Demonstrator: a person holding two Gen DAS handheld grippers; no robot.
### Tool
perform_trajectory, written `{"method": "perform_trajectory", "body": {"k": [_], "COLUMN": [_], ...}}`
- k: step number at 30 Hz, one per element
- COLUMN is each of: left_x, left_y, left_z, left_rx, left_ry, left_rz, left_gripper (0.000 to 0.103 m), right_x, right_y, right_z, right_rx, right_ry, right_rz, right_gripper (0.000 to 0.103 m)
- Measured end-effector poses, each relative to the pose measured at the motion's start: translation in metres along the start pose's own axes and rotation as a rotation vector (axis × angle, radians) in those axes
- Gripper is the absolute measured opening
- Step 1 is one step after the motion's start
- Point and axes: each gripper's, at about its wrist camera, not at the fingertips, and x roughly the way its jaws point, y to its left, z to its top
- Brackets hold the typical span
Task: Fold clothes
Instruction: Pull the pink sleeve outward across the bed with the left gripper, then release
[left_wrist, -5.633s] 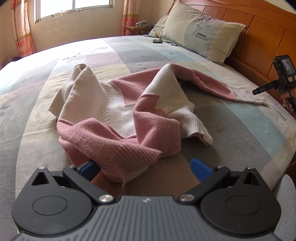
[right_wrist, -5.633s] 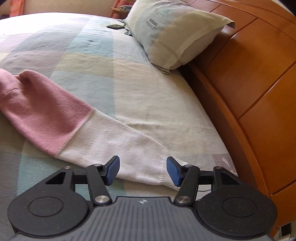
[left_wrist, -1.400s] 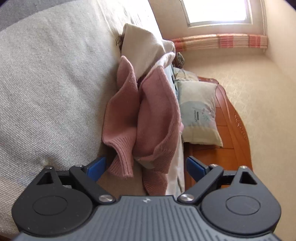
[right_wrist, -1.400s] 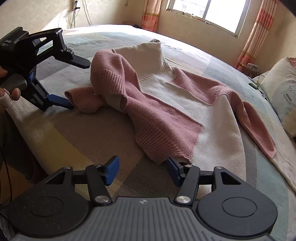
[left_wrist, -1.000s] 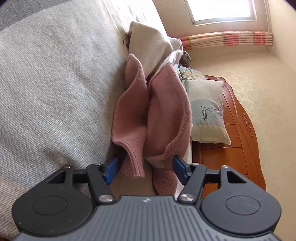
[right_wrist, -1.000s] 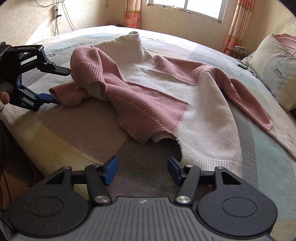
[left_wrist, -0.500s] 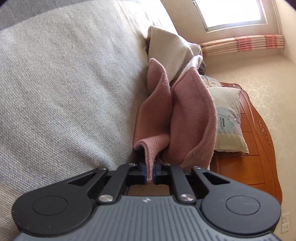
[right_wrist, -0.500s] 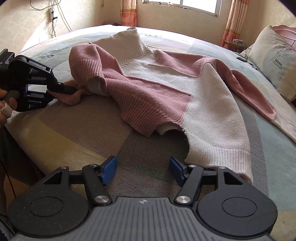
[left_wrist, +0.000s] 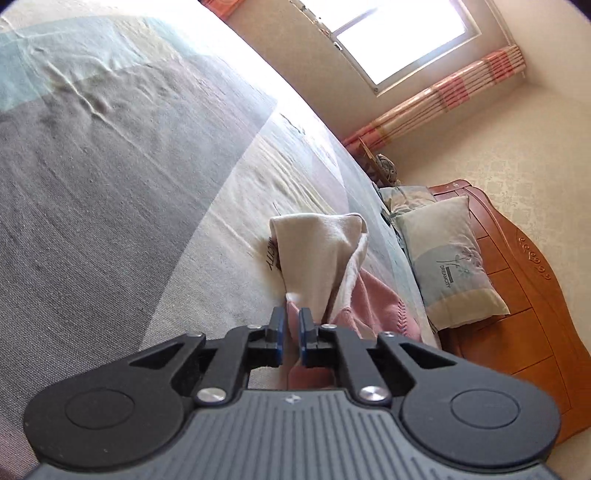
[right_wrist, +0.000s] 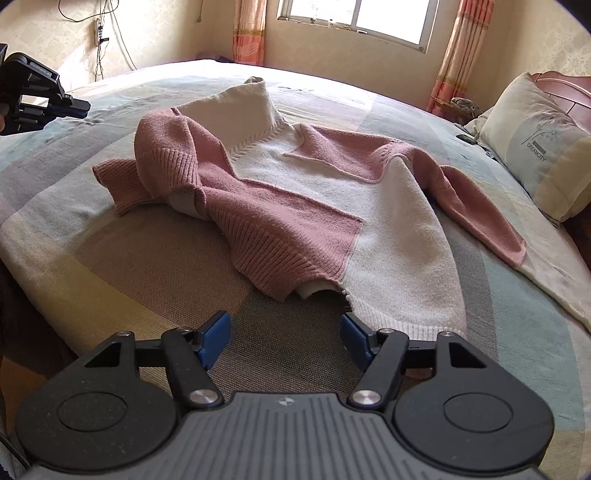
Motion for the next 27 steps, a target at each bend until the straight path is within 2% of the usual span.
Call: {"method": "perform_trajectory", "body": {"k": [1,2,4,7,9,14,17,19,22,23,24,26,27], "left_x": [0.006,0.015,0.032,0.056,0.066,0.077,0.081,0.078,0.078,0.08,0.083,0.089,0.089], "left_y": [0.0,0.0,-0.001,-0.001,-0.001,0.001,0.002,0.007,0.008,0.009,0.013,0.023,0.023], "left_z": [-0.008,-0.019,-0.039,-0.063,-0.074,-0.084,-0.089,-0.09,-0.093,-0.092,-0.091,-0.087,-0.088], "left_rx": [-0.002,-0.006,-0.011,0.007,0.027,0.072,0.07,0.017,0.012,0.007,-0.026,-0.119,-0.133], "left_ry": [0.032,0.06,0.108,0.156,0.153,0.053,0.01,0.011,0.012,0.015,0.011,0.004,0.002], "left_rz": [-0.022,-0.042,-0.059,-0.033,-0.016,-0.08,-0.058,-0.087,-0.1,-0.09,-0.085,-0.087,-0.083], "left_gripper": [0.046,0.049,0.049,0.049,0.048,0.047,0.032,0.029,0.029,0.026,0.02,0.014,0.013], "right_x": [0.001,0.002,0.004,0.003,0.002,0.009,0.015,0.015,0.016,0.017,0.018,0.022,0.022], "right_y": [0.002,0.004,0.009,0.017,0.02,0.015,0.011,0.013,0.014,0.015,0.015,0.016,0.017], "right_z": [0.001,0.002,0.003,0.005,0.005,0.001,-0.001,-0.002,-0.003,-0.004,-0.005,-0.005,-0.005], "right_rx": [-0.005,-0.009,-0.016,-0.045,-0.07,-0.05,-0.017,-0.021,-0.024,-0.024,-0.023,-0.013,-0.011], "right_ry": [0.002,0.004,0.012,0.011,0.01,0.04,0.059,0.059,0.064,0.068,0.073,0.083,0.082], "right_rz": [0.0,0.001,0.006,0.007,-0.002,-0.007,0.003,0.006,0.012,0.015,0.017,0.019,0.02], "right_gripper": [0.074,0.074,0.074,0.074,0.074,0.074,0.074,0.074,0.074,0.074,0.074,0.074,0.074]}}
